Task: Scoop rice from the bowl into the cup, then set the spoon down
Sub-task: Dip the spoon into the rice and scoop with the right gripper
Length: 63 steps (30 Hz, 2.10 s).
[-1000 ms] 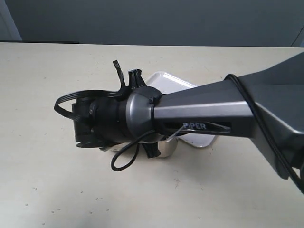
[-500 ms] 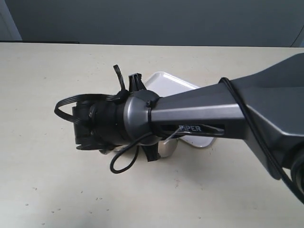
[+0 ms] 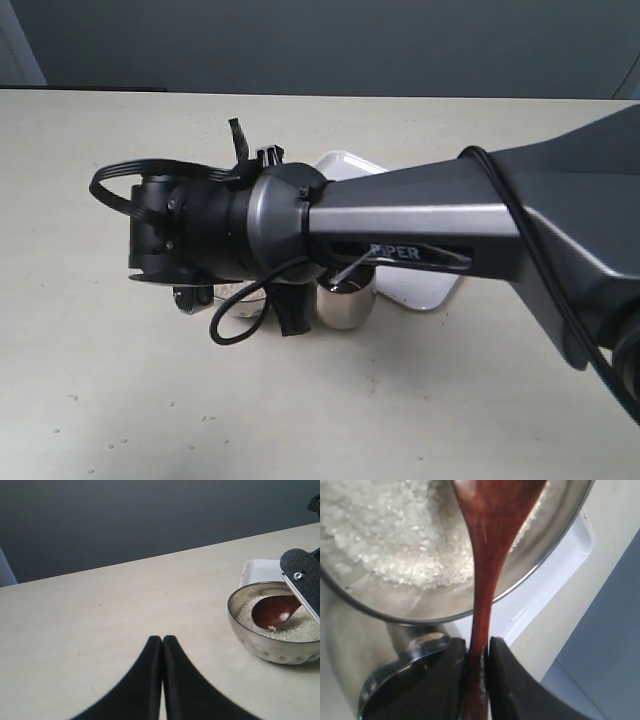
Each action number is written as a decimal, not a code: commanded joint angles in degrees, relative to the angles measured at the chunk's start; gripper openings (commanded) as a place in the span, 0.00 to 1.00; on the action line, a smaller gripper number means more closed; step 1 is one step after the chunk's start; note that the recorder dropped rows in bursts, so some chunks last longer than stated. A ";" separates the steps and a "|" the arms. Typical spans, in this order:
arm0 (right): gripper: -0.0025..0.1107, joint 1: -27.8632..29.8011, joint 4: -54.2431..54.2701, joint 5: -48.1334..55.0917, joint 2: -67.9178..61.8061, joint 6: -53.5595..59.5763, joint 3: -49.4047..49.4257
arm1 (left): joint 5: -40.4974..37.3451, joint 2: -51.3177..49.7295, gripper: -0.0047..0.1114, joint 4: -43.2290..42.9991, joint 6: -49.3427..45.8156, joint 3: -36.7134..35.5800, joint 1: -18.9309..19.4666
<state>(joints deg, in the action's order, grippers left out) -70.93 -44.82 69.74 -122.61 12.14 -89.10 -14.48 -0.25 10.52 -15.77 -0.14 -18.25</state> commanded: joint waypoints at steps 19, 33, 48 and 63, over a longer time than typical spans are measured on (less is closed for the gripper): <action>0.02 1.21 -7.33 0.22 -2.95 -1.51 -0.34 | 0.68 0.25 0.04 -0.04 0.20 0.14 -0.28; 0.02 1.21 -2.60 0.22 -2.95 3.34 -0.34 | 0.68 0.25 0.04 -0.04 0.20 0.14 -0.28; 0.02 1.21 -1.57 0.15 -2.02 5.05 -0.34 | 0.68 0.25 0.04 -0.04 0.20 0.14 -0.28; 0.02 1.85 1.68 -3.29 -0.92 7.71 -0.88 | 0.68 0.25 0.04 -0.04 0.20 0.14 -0.28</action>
<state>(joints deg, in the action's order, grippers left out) -69.28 -43.74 67.42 -124.34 19.31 -89.27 -14.48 -0.25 10.52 -15.77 -0.14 -18.25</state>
